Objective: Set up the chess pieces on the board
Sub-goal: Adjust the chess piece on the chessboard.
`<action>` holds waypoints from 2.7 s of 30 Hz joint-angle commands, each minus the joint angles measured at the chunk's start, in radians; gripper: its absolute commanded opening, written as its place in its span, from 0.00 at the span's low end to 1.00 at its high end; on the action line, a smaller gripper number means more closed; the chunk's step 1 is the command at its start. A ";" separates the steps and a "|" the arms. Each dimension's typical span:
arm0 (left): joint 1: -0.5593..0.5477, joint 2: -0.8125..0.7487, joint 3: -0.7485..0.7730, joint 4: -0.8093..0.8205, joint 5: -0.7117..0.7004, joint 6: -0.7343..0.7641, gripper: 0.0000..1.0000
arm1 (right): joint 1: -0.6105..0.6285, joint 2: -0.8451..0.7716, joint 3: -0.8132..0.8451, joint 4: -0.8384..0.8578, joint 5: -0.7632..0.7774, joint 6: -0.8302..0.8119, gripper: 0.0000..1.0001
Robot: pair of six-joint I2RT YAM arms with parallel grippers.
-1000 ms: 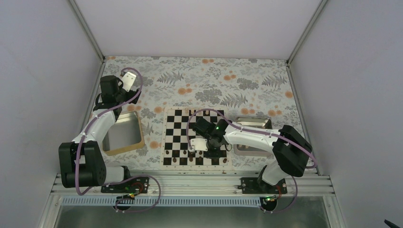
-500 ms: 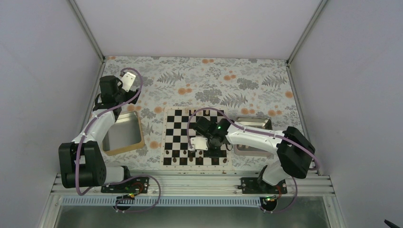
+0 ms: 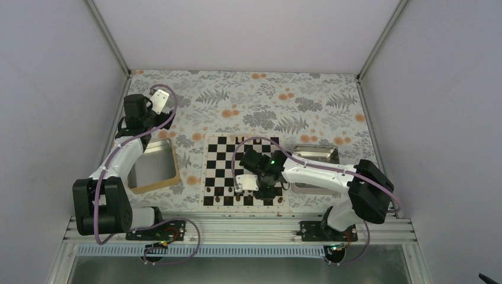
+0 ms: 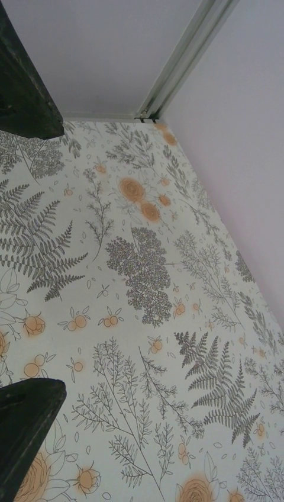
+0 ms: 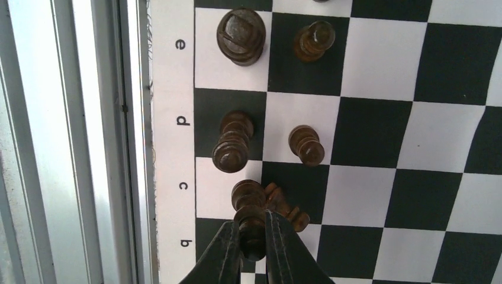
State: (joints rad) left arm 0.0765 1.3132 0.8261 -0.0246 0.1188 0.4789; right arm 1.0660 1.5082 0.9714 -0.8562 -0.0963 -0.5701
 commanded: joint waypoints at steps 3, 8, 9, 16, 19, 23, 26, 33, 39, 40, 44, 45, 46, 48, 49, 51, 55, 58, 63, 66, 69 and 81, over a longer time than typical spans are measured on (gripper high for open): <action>0.006 -0.020 0.010 0.005 0.022 0.000 1.00 | 0.022 -0.017 -0.009 0.001 0.002 0.013 0.07; 0.006 -0.013 0.011 0.005 0.024 0.000 1.00 | 0.022 -0.017 -0.024 0.007 -0.011 0.010 0.07; 0.006 -0.009 0.011 0.005 0.024 0.000 1.00 | 0.022 -0.012 -0.030 0.008 -0.014 0.010 0.07; 0.006 -0.004 0.010 0.008 0.025 0.002 1.00 | 0.022 0.010 -0.049 0.019 -0.024 0.003 0.07; 0.006 0.001 0.010 0.008 0.024 0.002 1.00 | 0.022 0.013 -0.044 0.017 -0.029 0.000 0.07; 0.006 0.003 0.009 0.008 0.024 0.004 1.00 | 0.022 0.021 -0.043 0.022 -0.037 -0.005 0.07; 0.006 0.008 0.009 0.008 0.024 0.005 1.00 | 0.022 0.033 -0.043 0.029 -0.044 -0.010 0.07; 0.006 0.017 0.008 0.011 0.022 0.009 1.00 | 0.022 0.065 -0.046 0.044 -0.047 -0.021 0.08; 0.006 0.025 0.010 0.011 0.022 0.012 1.00 | 0.022 0.036 -0.028 0.028 -0.044 -0.024 0.16; 0.006 0.028 0.010 0.013 0.022 0.012 1.00 | 0.022 0.029 -0.024 0.023 -0.045 -0.025 0.17; 0.006 0.036 0.013 0.013 0.024 0.011 1.00 | 0.021 0.004 -0.017 0.010 -0.046 -0.022 0.18; 0.006 0.037 0.013 0.012 0.024 0.012 1.00 | 0.021 0.002 -0.017 0.007 -0.047 -0.021 0.18; 0.006 0.037 0.013 0.012 0.024 0.012 1.00 | 0.021 0.001 -0.018 0.008 -0.048 -0.021 0.18; 0.006 0.037 0.012 0.011 0.023 0.012 1.00 | 0.022 0.005 -0.019 0.005 -0.049 -0.020 0.18; 0.006 0.036 0.013 0.009 0.024 0.012 1.00 | 0.022 0.006 -0.020 0.006 -0.049 -0.019 0.20; 0.006 0.035 0.013 0.009 0.024 0.012 1.00 | 0.022 0.000 -0.018 0.005 -0.050 -0.018 0.24; 0.006 0.034 0.014 0.006 0.026 0.013 1.00 | 0.020 -0.040 -0.006 -0.008 -0.060 -0.018 0.32; 0.006 0.034 0.016 0.004 0.030 0.013 1.00 | 0.019 -0.075 0.008 -0.022 -0.063 -0.016 0.35; 0.006 0.034 0.016 0.003 0.031 0.013 1.00 | -0.013 -0.113 0.006 -0.017 -0.039 -0.024 0.35; 0.006 0.034 0.017 0.002 0.030 0.013 1.00 | -0.051 -0.104 0.000 -0.014 -0.037 -0.045 0.32; 0.007 0.036 0.015 0.004 0.029 0.015 1.00 | -0.073 -0.084 -0.003 -0.012 -0.043 -0.063 0.31; 0.006 0.055 0.012 0.009 0.019 0.022 1.00 | -0.103 0.002 -0.006 -0.001 -0.095 -0.123 0.27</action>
State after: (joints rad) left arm 0.0765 1.3567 0.8261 -0.0250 0.1318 0.4873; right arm 0.9710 1.4761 0.9623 -0.8642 -0.1509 -0.6559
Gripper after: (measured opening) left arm 0.999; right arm 0.276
